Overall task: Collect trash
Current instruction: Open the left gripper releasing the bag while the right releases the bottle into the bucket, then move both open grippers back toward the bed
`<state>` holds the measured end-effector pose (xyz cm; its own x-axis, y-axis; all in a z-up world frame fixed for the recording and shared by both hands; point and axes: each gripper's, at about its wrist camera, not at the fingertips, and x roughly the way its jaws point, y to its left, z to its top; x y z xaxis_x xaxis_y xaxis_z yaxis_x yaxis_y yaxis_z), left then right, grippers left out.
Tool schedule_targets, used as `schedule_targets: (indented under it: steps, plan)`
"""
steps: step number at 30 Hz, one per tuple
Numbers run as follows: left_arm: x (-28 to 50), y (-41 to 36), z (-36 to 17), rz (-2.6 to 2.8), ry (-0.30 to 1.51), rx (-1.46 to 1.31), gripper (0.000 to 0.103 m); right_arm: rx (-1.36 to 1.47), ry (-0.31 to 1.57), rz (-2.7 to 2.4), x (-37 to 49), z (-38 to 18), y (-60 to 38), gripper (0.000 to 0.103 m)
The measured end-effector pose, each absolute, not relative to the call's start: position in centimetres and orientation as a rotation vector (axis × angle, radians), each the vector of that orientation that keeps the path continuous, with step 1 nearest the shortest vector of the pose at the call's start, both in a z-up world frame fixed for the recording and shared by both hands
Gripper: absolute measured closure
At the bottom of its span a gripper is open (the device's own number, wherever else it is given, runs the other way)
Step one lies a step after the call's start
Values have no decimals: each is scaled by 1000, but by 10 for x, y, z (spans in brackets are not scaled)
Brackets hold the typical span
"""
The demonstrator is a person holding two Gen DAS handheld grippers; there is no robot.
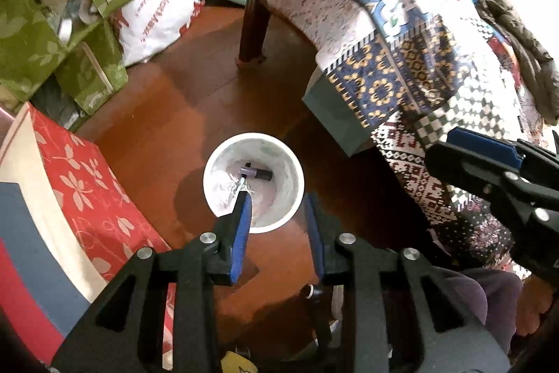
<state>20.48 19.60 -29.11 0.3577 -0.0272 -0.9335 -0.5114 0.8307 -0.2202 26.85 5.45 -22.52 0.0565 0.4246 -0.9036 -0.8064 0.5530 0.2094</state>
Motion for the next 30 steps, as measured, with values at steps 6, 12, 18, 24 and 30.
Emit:
schedule_targets:
  steps: [6,12,18,24,30]
  plan:
    - [187,183,-245,332,1097,-493,74,-379,1104,980,253,-193,35,65]
    - [166,159,-192,343,996,-427,74,-366,1006,977,235,-158,6,65]
    - [146,124,-140,340,892,-360,74,-347,885,982,215,-117,-35,65]
    - [139,76,-92,318,788,-269,74,-277,772,963,208,-76,-83,65]
    - [154,32,-60,253,721,-233,72,-182,688,891,219,-44,-142,65]
